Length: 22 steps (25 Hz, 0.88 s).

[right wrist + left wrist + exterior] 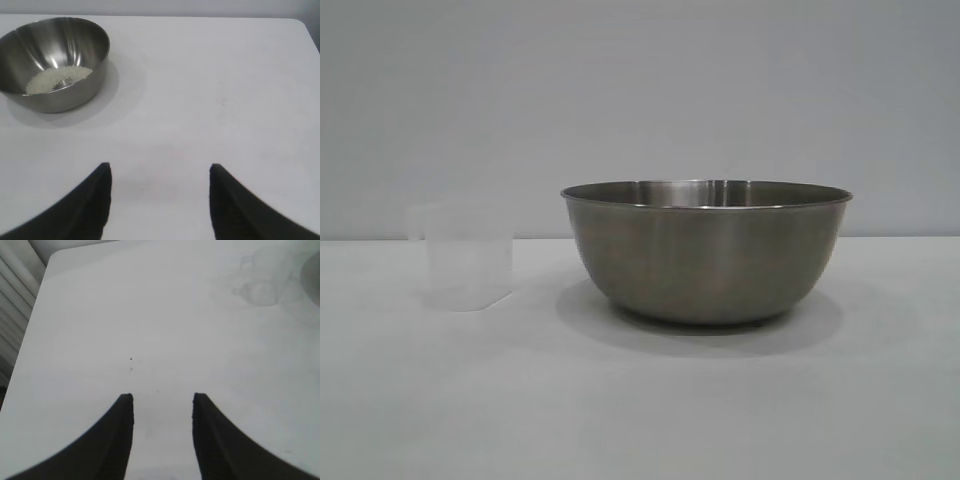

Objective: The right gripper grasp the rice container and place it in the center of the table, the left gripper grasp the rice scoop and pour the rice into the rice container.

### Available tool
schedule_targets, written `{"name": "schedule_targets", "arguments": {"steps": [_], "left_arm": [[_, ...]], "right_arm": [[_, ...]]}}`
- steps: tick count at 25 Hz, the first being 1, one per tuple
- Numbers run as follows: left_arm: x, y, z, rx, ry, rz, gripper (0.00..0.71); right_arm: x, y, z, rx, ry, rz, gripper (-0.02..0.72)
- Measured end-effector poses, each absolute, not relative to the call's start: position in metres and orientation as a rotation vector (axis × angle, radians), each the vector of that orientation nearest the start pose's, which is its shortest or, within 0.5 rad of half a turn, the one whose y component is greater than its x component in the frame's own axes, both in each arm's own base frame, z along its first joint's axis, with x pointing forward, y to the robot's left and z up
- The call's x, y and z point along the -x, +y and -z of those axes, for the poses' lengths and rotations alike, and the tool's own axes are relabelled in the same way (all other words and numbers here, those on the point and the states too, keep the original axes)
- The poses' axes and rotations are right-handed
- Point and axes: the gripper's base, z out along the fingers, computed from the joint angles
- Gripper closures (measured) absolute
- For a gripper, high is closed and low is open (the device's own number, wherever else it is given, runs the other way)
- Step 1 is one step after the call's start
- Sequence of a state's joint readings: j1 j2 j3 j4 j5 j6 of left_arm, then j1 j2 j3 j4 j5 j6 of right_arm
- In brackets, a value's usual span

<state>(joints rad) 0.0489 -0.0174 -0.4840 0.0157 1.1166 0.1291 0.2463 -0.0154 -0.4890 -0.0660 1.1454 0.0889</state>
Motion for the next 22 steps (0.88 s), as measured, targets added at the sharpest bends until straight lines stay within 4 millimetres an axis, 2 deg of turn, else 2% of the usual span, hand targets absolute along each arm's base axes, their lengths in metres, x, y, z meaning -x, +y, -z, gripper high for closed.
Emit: {"name": "schedule_targets", "arguments": {"steps": [3,4,6,8,10,11,22], "left_arm": [[0.0082,0.0009,-0.2683,-0.083,2.099,-0.126,0.471],[0.0082,0.0009,-0.2683,-0.080,2.100,-0.125,0.471],[0.0082,0.0009,-0.2683,-0.080,2.100,-0.125,0.471],[0.0082,0.0009,-0.2683,-0.080,2.100,-0.125,0.471],[0.0082,0.0009,-0.2683,-0.080,2.100,-0.125,0.471],[0.0082,0.0009,-0.2683,-0.080,2.100,-0.125,0.471],[0.0082,0.0009,-0.2683,-0.080,2.100,-0.125,0.471]], "right_arm": [[0.0082,-0.0077,-0.2676,0.160,2.119,-0.119,0.290],[0.0082,-0.0077,-0.2676,0.160,2.119,-0.119,0.345],[0.0082,-0.0077,-0.2676,0.160,2.119,-0.119,0.343],[0.0082,-0.0077,-0.2676,0.160,2.119,-0.119,0.402],[0.0082,-0.0077,-0.2676,0.160,2.119,-0.119,0.398],[0.0082,-0.0077,-0.2676,0.160,2.119,-0.119,0.451],[0.0087,-0.0071,-0.2676,0.082,2.122,-0.075,0.450]]}}
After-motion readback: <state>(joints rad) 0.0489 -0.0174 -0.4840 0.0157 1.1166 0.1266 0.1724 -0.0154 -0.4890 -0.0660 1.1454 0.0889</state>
